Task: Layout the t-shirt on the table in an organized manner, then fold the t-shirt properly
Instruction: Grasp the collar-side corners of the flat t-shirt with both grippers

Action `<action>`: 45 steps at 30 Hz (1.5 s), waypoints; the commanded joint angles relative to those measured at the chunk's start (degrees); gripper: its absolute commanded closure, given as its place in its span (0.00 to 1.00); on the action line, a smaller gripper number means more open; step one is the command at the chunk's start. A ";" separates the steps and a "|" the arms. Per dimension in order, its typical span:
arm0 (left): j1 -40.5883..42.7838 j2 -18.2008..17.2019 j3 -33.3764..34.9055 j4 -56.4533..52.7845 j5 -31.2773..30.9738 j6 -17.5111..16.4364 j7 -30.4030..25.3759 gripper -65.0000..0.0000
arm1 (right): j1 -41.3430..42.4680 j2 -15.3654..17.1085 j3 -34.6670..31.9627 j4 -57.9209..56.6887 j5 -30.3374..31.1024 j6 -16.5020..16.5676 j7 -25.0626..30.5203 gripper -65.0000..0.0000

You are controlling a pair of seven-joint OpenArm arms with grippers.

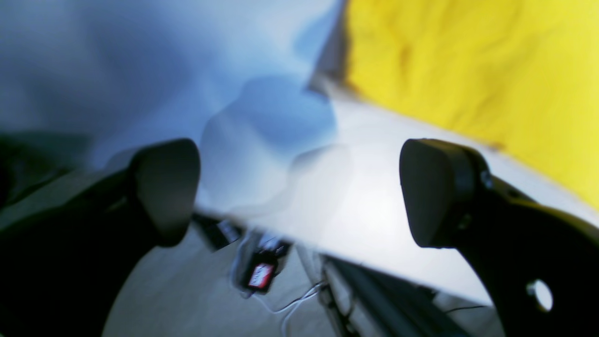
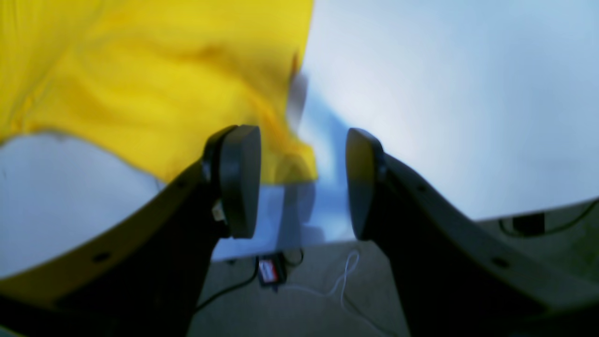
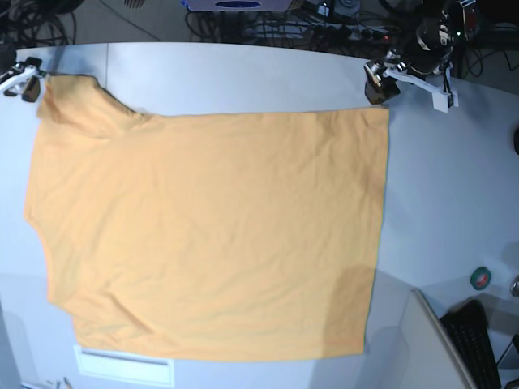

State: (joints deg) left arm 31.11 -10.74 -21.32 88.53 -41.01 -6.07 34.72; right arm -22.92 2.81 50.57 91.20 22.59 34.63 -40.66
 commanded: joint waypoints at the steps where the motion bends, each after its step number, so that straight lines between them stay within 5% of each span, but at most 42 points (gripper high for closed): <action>1: -0.21 -0.73 -0.44 0.57 -0.35 -0.22 -0.48 0.00 | 0.02 0.58 0.55 0.01 0.75 0.93 0.53 0.56; 8: -4.87 -0.38 -0.35 -1.19 -0.44 -0.22 -0.39 0.01 | 0.98 1.02 0.38 -3.33 0.75 0.93 0.53 0.56; 15: -9.88 -0.55 3.70 -5.67 -0.35 -0.22 -0.21 0.44 | 2.48 1.19 0.99 -7.81 0.49 0.93 0.97 0.57; 23: -11.03 -0.29 5.19 -7.61 -0.44 -0.22 -0.39 0.64 | 6.35 2.51 3.54 -12.21 0.75 1.90 0.62 0.56; 27: -11.03 -0.38 5.10 -7.61 -0.44 -0.22 -0.39 1.00 | 6.61 2.60 3.46 -12.21 0.75 5.37 0.62 0.45; 40: -11.03 -0.55 5.10 -7.61 -0.35 -0.22 -0.30 1.00 | 9.60 3.74 3.28 -20.12 0.40 5.37 0.71 0.39; 42: -11.03 -0.64 5.10 -7.61 -0.35 -0.22 -0.30 1.00 | 9.95 3.92 3.28 -21.79 0.40 5.37 0.62 0.48; 45: -11.03 -0.64 5.10 -7.61 -0.26 -0.22 -0.30 1.00 | 9.77 4.00 3.28 -21.88 0.40 5.37 0.62 0.76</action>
State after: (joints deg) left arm 20.03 -10.94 -16.05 80.23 -40.91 -6.04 34.92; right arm -12.80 5.76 53.52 68.60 22.52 39.55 -40.51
